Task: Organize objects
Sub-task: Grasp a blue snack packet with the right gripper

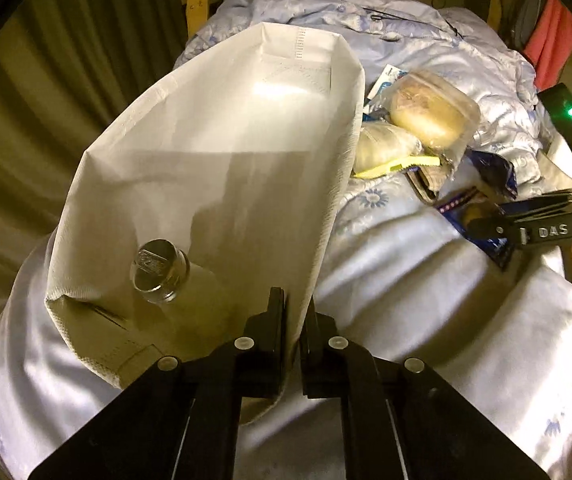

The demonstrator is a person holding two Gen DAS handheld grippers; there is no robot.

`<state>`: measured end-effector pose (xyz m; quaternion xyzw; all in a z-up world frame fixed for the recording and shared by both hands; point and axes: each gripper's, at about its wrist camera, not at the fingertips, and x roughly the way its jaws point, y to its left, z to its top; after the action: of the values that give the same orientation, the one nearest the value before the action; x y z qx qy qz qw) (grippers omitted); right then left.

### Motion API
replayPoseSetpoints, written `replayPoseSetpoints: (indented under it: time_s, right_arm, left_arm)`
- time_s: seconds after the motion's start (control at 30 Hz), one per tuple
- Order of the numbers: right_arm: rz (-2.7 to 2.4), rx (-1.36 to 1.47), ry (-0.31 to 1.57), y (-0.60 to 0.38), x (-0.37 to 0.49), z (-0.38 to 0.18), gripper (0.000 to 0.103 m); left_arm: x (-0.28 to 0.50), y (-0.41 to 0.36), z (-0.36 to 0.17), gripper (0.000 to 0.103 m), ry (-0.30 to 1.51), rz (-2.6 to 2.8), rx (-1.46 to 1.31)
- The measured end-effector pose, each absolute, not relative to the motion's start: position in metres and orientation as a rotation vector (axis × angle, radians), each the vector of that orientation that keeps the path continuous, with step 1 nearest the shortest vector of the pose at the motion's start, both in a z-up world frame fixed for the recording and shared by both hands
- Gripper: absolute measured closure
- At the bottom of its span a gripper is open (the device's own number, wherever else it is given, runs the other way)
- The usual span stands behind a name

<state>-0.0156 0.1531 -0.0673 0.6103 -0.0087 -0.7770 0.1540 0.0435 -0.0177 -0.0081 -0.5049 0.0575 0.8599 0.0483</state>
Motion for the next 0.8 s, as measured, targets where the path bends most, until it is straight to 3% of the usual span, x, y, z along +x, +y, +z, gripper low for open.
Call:
replayPoseSetpoints:
  time_s: [0.1, 0.17, 0.37, 0.57, 0.8]
  right_arm:
    - [-2.247, 1.742, -0.026, 0.151, -0.014, -0.066, 0.039]
    - [-2.254, 1.736, -0.035, 0.151, -0.013, -0.067, 0.046]
    - [-2.271, 1.702, -0.095, 0.154, -0.011, -0.062, 0.058]
    - [-2.259, 1.602, -0.168, 0.152, 0.004, -0.035, 0.061]
    - [-2.256, 1.332, -0.250, 0.151, 0.021, 0.028, 0.061]
  left_arm:
    - [0.045, -0.015, -0.008, 0.094, 0.210, 2.625, -1.544]
    - [0.039, -0.011, -0.009, 0.091, 0.217, 2.622, -1.526]
    - [0.042, -0.011, 0.003, 0.066, 0.099, 2.600, -1.389]
    - [0.050, -0.025, 0.031, 0.055, -0.069, 2.626, -1.162]
    - [0.066, -0.051, 0.062, 0.045, -0.146, 2.756, -0.949]
